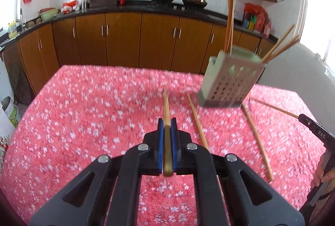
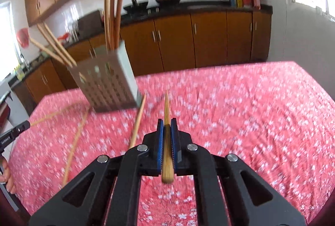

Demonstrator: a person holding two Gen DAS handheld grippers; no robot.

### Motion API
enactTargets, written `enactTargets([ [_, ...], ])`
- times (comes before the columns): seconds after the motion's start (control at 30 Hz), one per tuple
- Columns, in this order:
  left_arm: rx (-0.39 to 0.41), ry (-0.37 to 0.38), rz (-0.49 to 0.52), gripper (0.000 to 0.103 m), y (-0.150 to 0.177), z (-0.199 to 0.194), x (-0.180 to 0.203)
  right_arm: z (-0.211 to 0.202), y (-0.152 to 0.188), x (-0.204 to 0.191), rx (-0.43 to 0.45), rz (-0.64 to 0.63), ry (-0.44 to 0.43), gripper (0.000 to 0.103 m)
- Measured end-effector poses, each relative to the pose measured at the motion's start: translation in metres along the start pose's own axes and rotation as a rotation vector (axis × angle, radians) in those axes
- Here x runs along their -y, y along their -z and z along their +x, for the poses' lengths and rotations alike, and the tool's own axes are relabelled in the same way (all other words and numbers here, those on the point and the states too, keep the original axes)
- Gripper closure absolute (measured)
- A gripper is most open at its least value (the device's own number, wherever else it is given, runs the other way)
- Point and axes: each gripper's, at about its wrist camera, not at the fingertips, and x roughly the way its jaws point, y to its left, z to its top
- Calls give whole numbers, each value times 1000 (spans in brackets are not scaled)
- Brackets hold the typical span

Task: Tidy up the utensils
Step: 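Lift both held chopsticks and carry them above the utensil holder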

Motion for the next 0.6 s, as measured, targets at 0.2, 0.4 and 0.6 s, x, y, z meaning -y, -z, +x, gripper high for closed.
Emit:
enactTargets([
  [0.2, 104, 13, -23, 95, -24, -27, 4, -17, -16, 1, 86, 14, -2, 95],
  [0.4, 153, 9, -21, 95, -40, -40, 8, -24, -24, 2, 108, 16, -2, 95],
  [0.6, 176, 25, -18, 95, -50, -47, 11, -35, -34, -1, 144, 24, -25, 95],
])
